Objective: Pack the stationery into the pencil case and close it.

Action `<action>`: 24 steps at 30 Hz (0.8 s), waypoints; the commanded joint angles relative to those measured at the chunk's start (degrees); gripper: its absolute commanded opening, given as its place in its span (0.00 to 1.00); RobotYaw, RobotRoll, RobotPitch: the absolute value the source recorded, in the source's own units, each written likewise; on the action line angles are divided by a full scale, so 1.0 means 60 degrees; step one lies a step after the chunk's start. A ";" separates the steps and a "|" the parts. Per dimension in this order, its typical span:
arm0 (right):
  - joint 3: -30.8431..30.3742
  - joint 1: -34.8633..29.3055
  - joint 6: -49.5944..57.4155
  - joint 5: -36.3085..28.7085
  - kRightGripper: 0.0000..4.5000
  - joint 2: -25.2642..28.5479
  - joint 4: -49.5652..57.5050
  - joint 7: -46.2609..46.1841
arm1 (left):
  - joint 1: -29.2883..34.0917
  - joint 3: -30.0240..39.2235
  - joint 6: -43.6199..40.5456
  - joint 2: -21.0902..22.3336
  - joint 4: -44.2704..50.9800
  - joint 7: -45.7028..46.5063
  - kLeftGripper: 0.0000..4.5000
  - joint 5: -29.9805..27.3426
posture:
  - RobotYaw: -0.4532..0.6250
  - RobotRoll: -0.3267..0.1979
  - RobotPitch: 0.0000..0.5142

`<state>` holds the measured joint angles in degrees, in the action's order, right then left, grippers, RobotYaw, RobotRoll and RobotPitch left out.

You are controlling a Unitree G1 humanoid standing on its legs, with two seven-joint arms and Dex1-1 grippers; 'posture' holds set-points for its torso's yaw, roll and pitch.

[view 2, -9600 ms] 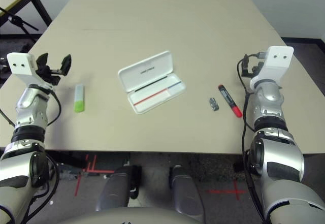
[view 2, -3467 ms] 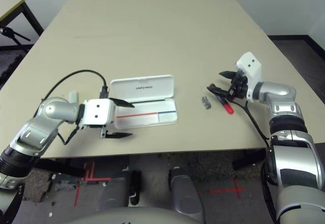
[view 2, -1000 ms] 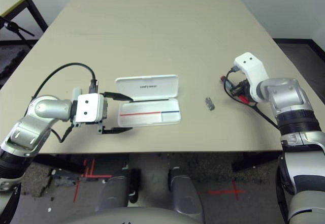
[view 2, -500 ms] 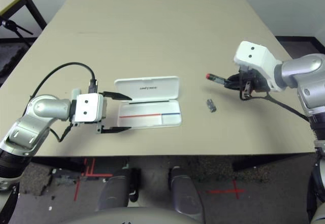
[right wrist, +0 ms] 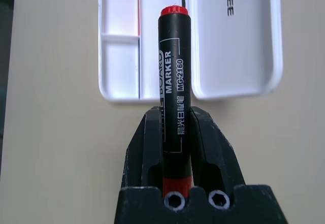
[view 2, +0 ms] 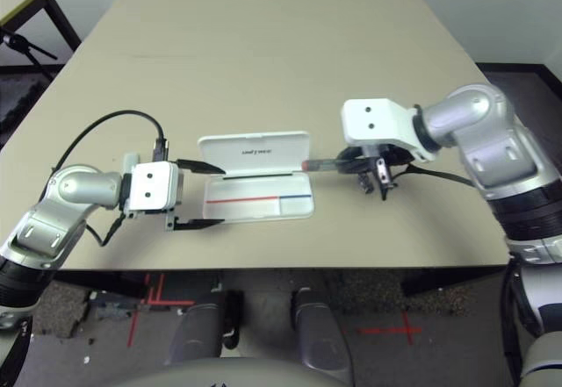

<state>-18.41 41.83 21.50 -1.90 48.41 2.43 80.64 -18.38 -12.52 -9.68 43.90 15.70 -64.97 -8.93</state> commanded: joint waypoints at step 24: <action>-0.2148 0.1037 0.1923 0.0684 0.11 -0.2655 -0.0176 -0.1038 | 0.0253 -0.0154 -0.0709 0.0052 0.0787 0.0367 1.00 0.0170 | 0.51 0.62 0.24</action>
<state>-30.29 47.83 34.02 1.50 32.68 2.00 74.74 -17.39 -12.88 -13.46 43.70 19.39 -63.03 -8.59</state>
